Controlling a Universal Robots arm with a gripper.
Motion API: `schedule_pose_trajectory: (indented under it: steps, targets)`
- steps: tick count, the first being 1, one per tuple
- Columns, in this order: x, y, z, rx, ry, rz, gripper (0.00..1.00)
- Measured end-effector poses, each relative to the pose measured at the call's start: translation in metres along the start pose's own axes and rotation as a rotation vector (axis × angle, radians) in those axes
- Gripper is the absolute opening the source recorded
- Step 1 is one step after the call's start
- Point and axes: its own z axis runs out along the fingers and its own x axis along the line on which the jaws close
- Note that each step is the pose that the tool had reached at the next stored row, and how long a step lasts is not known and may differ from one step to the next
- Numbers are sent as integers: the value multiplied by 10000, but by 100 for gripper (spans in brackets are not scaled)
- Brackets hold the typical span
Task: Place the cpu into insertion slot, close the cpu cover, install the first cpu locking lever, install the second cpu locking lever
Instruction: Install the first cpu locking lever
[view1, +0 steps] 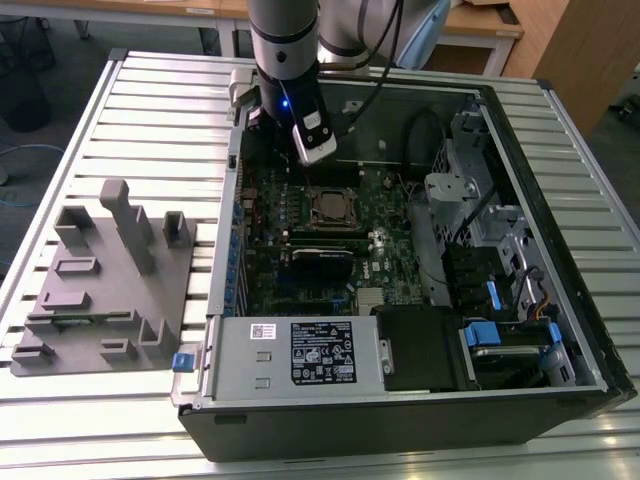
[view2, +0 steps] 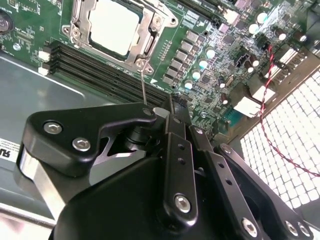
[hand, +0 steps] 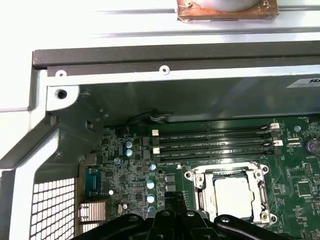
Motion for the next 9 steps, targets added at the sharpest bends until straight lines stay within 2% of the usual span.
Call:
schedule_pose_trajectory:
  steps: [9]
  targets:
    - [29,48,22,-26,3,1,11]
